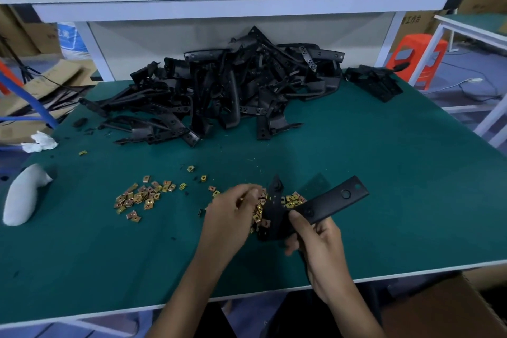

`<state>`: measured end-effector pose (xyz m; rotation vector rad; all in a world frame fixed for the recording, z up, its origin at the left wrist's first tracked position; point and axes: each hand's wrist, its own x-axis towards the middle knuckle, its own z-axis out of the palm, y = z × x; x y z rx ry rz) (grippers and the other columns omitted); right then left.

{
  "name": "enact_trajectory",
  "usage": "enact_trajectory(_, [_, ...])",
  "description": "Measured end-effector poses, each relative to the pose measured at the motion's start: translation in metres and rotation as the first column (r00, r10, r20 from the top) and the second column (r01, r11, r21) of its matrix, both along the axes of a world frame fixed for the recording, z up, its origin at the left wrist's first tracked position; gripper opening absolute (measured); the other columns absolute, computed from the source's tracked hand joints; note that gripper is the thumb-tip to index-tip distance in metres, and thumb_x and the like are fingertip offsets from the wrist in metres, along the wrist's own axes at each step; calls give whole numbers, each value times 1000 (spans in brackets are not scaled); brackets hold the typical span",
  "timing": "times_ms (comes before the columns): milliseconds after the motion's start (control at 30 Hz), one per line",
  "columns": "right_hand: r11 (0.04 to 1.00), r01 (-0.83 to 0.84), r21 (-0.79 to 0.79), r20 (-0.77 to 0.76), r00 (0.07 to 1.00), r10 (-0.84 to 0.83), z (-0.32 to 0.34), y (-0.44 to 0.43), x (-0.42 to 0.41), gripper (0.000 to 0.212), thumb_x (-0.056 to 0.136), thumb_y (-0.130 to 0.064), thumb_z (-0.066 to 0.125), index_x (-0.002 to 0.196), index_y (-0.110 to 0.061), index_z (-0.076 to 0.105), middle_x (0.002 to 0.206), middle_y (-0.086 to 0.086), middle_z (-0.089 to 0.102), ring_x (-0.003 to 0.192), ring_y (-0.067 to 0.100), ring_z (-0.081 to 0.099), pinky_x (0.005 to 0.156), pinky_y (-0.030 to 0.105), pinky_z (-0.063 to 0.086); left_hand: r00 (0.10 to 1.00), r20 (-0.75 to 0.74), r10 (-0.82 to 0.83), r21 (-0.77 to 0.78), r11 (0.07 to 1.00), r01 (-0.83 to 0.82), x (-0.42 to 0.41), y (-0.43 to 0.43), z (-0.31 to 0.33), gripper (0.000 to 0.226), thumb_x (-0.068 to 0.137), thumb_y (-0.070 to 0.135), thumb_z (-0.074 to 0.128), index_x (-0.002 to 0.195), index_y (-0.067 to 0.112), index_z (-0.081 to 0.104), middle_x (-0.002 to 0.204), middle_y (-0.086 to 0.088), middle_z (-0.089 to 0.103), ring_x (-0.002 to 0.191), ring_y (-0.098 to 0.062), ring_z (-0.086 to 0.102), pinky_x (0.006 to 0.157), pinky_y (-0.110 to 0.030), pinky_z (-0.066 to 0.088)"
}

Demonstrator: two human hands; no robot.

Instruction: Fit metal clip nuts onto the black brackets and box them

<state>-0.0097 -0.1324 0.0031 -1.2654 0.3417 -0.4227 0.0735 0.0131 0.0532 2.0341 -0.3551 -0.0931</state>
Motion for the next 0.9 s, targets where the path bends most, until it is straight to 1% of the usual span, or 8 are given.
enact_trajectory(67, [1000, 0, -21, -6, 1000, 0, -2, 0, -2, 21, 85, -27, 72, 68, -23, 62, 53, 15, 56, 45, 26, 54, 48, 33, 48, 959, 279, -42, 326, 944, -54, 23, -2, -8, 26, 105, 28, 49, 119, 26, 71, 113, 8, 70, 106, -15, 61, 92, -30, 46])
enact_trajectory(100, [1000, 3, -27, -5, 1000, -3, -3, 0, -3, 22, 85, -27, 72, 67, -21, 61, 53, 15, 56, 45, 27, 54, 48, 33, 48, 939, 327, -108, 477, 877, -65, 33, -4, -13, 30, 106, 26, 46, 128, 22, 66, 121, 1, 67, 110, -21, 57, 97, -34, 44])
enact_trajectory(200, [999, 9, -34, -5, 1000, -9, -3, -1, -4, 24, 87, -26, 75, 67, -20, 62, 53, 17, 56, 44, 28, 54, 48, 33, 48, 947, 247, -204, 709, 704, -33, 54, -8, -28, 32, 106, 23, 41, 130, 21, 63, 129, -1, 62, 119, -21, 52, 106, -37, 39])
enact_trajectory(333, [999, 0, -45, 6, 1000, 0, 1, -1, -2, 22, 84, -30, 73, 65, -25, 63, 52, 19, 57, 44, 29, 56, 50, 34, 49, 959, 230, -167, 645, 764, -22, 63, -4, -33, 27, 105, 31, 43, 106, 19, 68, 112, 0, 66, 106, -18, 53, 101, -34, 40])
enact_trajectory(567, [1000, -3, -22, 0, 1000, 3, 3, -2, -1, 21, 82, -29, 75, 64, -26, 64, 53, 18, 57, 44, 29, 56, 47, 33, 49, 970, 159, -187, 639, 768, 44, 65, 2, -34, 22, 99, 42, 57, 108, 25, 68, 116, 4, 55, 102, -14, 31, 94, -32, 34])
enact_trajectory(733, [1000, -17, -5, 21, 1000, 17, 3, -1, 0, 23, 86, -22, 73, 64, -26, 67, 53, 12, 58, 43, 24, 56, 44, 30, 47, 957, 211, -199, 665, 747, 9, 66, 1, -37, 32, 106, 33, 39, 106, 18, 67, 114, -1, 62, 107, -20, 49, 100, -35, 37])
enact_trajectory(833, [1000, -13, 11, 7, 1000, 13, 2, -2, -1, 20, 84, -25, 73, 64, -23, 67, 55, 15, 59, 45, 25, 57, 44, 31, 48, 944, 324, -67, 445, 891, -90, 53, 0, -30, 25, 103, 22, 42, 90, 14, 62, 92, -1, 65, 87, -17, 52, 87, -34, 39])
enact_trajectory(900, [1000, -14, 23, 0, 1000, 14, 2, -2, -1, 19, 82, -26, 73, 64, -23, 67, 55, 13, 60, 45, 24, 57, 44, 31, 48, 964, 257, 67, 220, 967, -126, 41, 0, -22, 24, 100, 18, 42, 81, 17, 56, 73, 8, 60, 71, -11, 52, 69, -30, 36])
